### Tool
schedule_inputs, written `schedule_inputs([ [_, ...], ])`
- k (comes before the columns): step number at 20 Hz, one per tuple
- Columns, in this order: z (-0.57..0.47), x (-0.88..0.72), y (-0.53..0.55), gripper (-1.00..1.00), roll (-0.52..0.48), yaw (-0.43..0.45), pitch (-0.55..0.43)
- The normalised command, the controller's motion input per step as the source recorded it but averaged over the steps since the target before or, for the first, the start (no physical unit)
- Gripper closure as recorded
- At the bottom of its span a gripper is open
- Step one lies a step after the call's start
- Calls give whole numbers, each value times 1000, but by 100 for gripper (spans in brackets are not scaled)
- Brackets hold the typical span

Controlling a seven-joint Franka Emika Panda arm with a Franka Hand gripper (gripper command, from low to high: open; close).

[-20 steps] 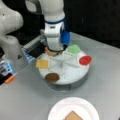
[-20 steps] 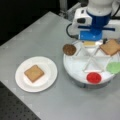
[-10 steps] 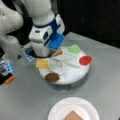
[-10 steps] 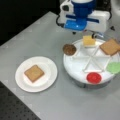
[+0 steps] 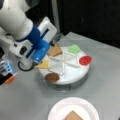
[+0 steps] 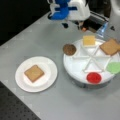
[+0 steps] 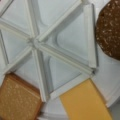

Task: Ingredient selection for cheeseburger or sandwich

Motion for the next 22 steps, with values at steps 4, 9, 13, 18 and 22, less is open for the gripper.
schedule_inputs([
  [4,-22,295,-454,-100,585,135,96],
  [9,-132,249,-424,-100,473,187,43],
  [13,-127,220,-397,-100,506,171,32],
  [18,-164,226,-363,-100,507,153,24],
  [22,-199,269,-306,-100,461,171,-37],
])
